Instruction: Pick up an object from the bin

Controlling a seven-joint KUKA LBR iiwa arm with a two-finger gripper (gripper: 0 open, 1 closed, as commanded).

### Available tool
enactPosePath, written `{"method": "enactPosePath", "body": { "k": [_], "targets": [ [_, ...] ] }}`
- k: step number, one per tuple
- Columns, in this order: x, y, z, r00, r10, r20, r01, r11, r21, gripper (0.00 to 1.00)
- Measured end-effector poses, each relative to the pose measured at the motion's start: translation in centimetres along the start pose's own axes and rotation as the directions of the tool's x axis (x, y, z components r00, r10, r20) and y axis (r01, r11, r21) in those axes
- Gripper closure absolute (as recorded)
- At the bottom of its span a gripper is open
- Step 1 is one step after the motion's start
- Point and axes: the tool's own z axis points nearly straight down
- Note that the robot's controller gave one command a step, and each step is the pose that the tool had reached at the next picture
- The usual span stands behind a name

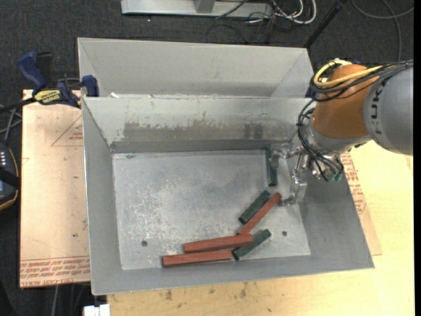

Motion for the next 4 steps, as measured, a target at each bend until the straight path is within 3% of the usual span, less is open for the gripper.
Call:
{"method": "enactPosePath", "body": {
  "k": [1, 2, 3, 4],
  "targets": [
    [4.1, 4.6, -2.2, 0.996, -0.087, -0.003, 0.087, 0.996, -0.002, 0.0],
    [6.6, 2.9, 0.7, 0.971, -0.239, 0.004, 0.239, 0.971, 0.002, 1.0],
    [6.6, 2.9, 0.7, 0.971, -0.24, 0.004, 0.24, 0.971, 0.002, 1.0],
    [4.2, 2.0, -2.2, 0.954, -0.299, -0.004, 0.299, 0.954, -0.004, 1.0]
  ]
}}
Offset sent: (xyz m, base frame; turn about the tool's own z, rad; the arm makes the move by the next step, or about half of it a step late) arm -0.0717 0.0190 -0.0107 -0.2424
